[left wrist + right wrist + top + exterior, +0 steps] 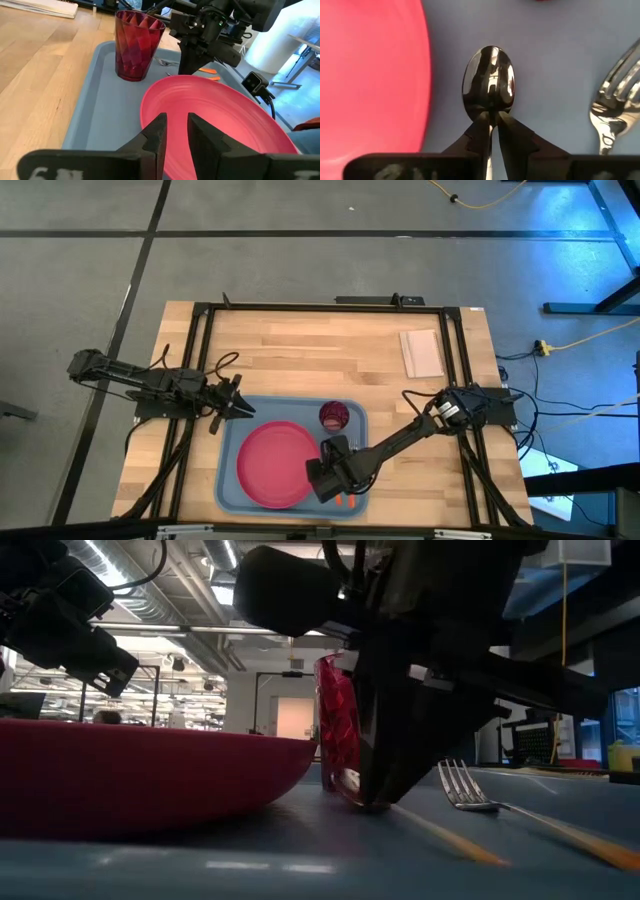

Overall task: Pick and place plate/cup/fork/spoon on tray
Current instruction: Put the orange spoon on the blue serving tray to the left of the orange fork

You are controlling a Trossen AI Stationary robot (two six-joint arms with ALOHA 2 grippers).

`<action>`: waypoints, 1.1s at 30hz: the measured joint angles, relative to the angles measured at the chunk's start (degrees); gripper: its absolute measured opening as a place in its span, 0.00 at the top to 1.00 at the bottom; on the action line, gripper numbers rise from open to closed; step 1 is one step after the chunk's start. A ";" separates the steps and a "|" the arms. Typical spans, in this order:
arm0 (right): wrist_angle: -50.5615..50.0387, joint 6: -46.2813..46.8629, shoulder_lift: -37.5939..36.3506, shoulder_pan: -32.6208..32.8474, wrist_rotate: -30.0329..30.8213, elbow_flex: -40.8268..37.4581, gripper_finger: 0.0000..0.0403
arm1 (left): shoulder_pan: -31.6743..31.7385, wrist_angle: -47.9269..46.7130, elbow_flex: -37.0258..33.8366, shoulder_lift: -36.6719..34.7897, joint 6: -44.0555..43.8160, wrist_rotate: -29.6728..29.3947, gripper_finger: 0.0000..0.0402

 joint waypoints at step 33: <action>-8.83 9.31 -0.04 1.43 1.34 3.13 0.89 | 0.00 -0.02 0.00 0.00 0.00 0.02 0.83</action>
